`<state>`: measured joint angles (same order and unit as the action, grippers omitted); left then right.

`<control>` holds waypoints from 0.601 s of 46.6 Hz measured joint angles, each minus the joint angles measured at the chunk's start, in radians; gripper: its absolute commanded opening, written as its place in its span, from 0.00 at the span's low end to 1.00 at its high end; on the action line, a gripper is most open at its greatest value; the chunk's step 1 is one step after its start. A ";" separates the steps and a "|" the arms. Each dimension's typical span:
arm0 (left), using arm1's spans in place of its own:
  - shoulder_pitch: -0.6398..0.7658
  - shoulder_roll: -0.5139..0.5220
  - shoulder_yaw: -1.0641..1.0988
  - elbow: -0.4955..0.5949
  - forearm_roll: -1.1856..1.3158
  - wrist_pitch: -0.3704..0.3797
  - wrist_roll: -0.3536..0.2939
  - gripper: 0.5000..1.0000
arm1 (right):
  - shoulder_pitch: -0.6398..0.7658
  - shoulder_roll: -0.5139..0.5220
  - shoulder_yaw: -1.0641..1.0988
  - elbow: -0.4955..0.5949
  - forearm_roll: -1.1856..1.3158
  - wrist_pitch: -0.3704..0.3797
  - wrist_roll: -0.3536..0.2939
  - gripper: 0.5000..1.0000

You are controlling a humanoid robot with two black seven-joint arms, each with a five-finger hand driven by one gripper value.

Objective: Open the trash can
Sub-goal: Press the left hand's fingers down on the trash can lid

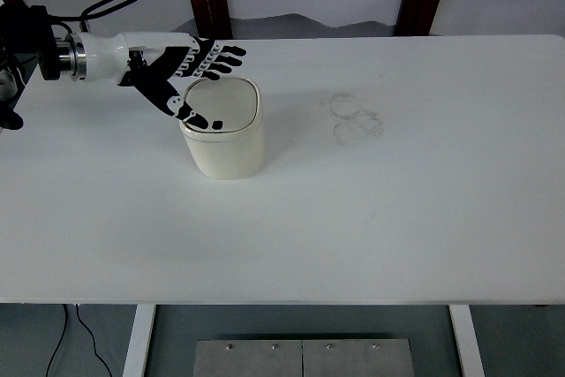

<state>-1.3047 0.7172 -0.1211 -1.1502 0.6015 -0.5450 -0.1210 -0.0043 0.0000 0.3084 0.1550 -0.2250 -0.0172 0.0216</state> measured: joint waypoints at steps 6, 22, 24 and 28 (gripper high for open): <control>0.037 -0.002 -0.001 0.001 0.000 0.008 -0.003 1.00 | 0.000 0.000 0.000 0.000 0.000 0.000 0.000 0.99; 0.079 -0.042 -0.002 0.001 0.000 0.054 -0.003 1.00 | 0.000 0.000 0.000 0.000 0.000 0.000 0.000 0.99; 0.079 -0.049 -0.002 0.001 0.000 0.057 -0.003 1.00 | 0.000 0.000 0.000 0.000 0.000 0.000 0.000 0.99; 0.080 -0.066 -0.002 0.000 0.000 0.068 -0.003 1.00 | 0.000 0.000 0.000 0.000 0.001 0.000 0.000 0.99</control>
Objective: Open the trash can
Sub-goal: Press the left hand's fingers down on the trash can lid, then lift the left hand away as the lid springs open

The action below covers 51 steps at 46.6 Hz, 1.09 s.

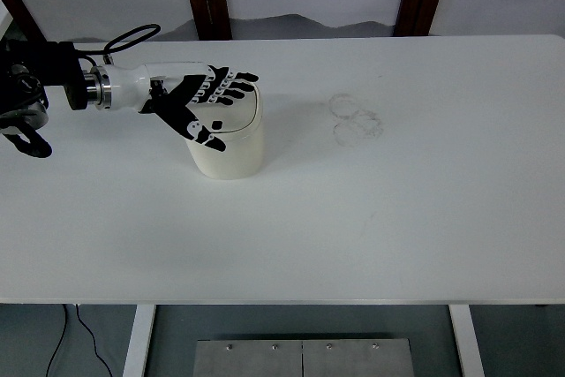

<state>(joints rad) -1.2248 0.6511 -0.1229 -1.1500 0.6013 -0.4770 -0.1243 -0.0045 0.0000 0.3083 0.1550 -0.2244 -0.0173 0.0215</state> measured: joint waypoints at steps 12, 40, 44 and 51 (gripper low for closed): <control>-0.003 0.010 0.000 -0.057 0.000 0.017 0.005 1.00 | 0.000 0.000 0.000 0.000 0.000 0.000 0.000 0.99; 0.054 0.156 0.002 -0.177 -0.001 0.044 0.010 1.00 | 0.000 0.000 0.000 0.000 0.000 0.000 0.000 0.99; 0.070 0.161 0.001 -0.176 -0.002 0.044 0.005 1.00 | 0.000 0.000 0.000 0.000 0.000 0.000 0.000 0.99; 0.077 0.153 0.000 -0.173 -0.003 0.048 0.000 1.00 | 0.000 0.000 0.000 0.000 -0.001 0.000 0.000 0.99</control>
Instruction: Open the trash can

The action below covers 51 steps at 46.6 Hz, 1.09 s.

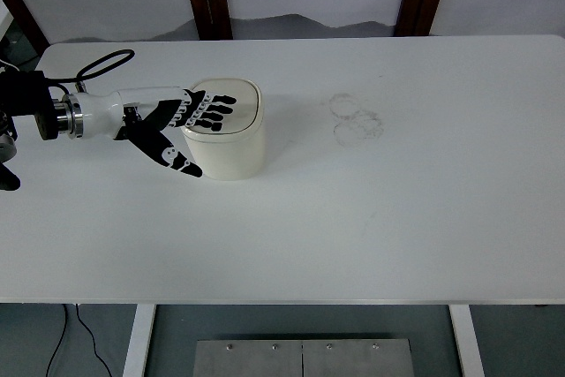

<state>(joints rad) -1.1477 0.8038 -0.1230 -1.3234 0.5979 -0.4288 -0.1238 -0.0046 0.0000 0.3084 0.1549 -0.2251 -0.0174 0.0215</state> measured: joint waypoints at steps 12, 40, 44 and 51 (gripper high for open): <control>-0.001 -0.021 -0.002 0.004 0.000 0.001 -0.001 1.00 | 0.000 0.000 0.000 0.000 0.001 0.000 0.000 0.99; -0.219 -0.001 -0.005 0.006 -0.119 -0.006 0.009 1.00 | 0.000 0.000 0.000 0.000 0.001 0.000 0.000 0.99; -0.222 0.009 -0.006 0.009 -0.128 -0.004 0.009 1.00 | 0.000 0.000 0.000 0.000 0.000 0.000 0.000 0.99; -0.228 0.042 -0.007 0.018 -0.201 0.001 0.009 1.00 | 0.000 0.000 0.000 0.000 0.000 0.000 0.000 0.99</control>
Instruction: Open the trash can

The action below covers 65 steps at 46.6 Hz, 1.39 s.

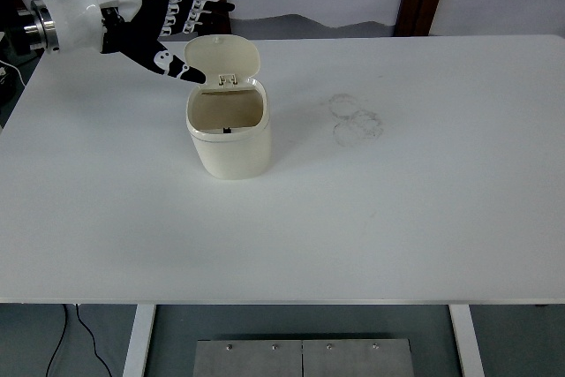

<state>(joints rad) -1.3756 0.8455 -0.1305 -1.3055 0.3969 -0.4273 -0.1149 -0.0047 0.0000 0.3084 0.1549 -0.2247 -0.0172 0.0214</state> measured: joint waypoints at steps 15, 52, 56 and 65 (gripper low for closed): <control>0.009 0.029 -0.002 0.110 -0.145 0.004 -0.009 1.00 | 0.000 0.000 0.000 0.000 0.000 0.000 0.000 0.99; 0.144 0.017 -0.008 0.441 -0.595 -0.004 -0.077 1.00 | 0.000 0.000 0.000 0.000 0.001 0.000 0.000 0.99; 0.155 0.017 -0.019 0.450 -0.650 -0.003 -0.077 1.00 | 0.000 0.000 0.000 0.000 0.000 0.000 0.000 0.99; 0.180 0.016 -0.039 0.490 -0.734 0.001 -0.077 1.00 | 0.000 0.000 0.000 0.000 0.000 0.000 0.000 0.99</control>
<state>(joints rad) -1.1955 0.8616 -0.1698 -0.8159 -0.3374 -0.4266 -0.1920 -0.0046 0.0000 0.3084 0.1549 -0.2247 -0.0170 0.0214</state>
